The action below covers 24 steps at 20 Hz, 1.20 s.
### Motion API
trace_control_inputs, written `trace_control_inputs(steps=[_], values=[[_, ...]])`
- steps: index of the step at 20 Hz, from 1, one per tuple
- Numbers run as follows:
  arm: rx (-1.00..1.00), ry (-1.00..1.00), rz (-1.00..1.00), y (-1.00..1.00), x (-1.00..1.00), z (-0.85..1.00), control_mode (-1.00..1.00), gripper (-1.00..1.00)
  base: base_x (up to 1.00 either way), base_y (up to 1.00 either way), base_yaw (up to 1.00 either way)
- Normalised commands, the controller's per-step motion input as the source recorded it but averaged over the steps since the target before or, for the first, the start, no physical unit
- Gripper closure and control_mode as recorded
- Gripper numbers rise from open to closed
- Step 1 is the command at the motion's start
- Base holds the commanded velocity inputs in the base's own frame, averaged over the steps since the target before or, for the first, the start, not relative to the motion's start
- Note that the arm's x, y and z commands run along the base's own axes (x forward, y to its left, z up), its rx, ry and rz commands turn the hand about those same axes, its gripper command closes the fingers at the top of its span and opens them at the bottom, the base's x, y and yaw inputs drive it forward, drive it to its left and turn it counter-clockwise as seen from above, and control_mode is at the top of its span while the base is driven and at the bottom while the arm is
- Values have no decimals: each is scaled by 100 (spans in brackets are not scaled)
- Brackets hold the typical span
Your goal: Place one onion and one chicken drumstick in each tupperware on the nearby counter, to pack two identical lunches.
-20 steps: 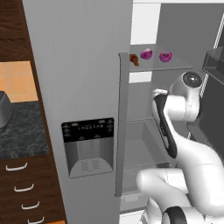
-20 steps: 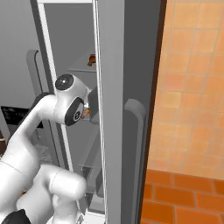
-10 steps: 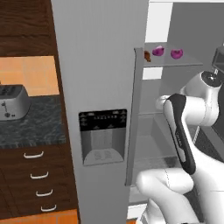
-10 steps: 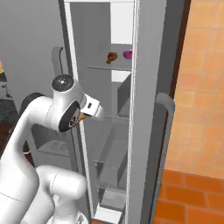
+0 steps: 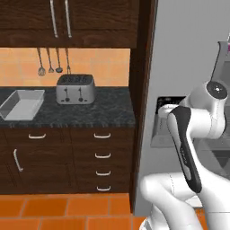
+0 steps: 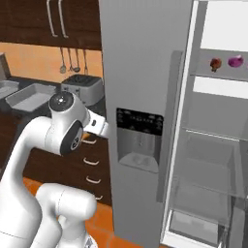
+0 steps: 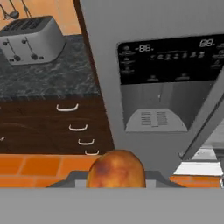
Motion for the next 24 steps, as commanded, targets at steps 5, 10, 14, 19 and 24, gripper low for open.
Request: trace_control_inputs(steps=[5, 10, 14, 19, 24], values=[[0, 0, 0, 0, 0, 0, 100, 100, 95, 100, 10], [0, 0, 0, 0, 0, 0, 100, 100, 73, 100, 3], [0, 0, 0, 0, 0, 0, 100, 100, 30, 100, -3], [0, 0, 0, 0, 0, 0, 100, 100, 37, 100, -26], [0, 0, 0, 0, 0, 0, 100, 100, 89, 100, -33]])
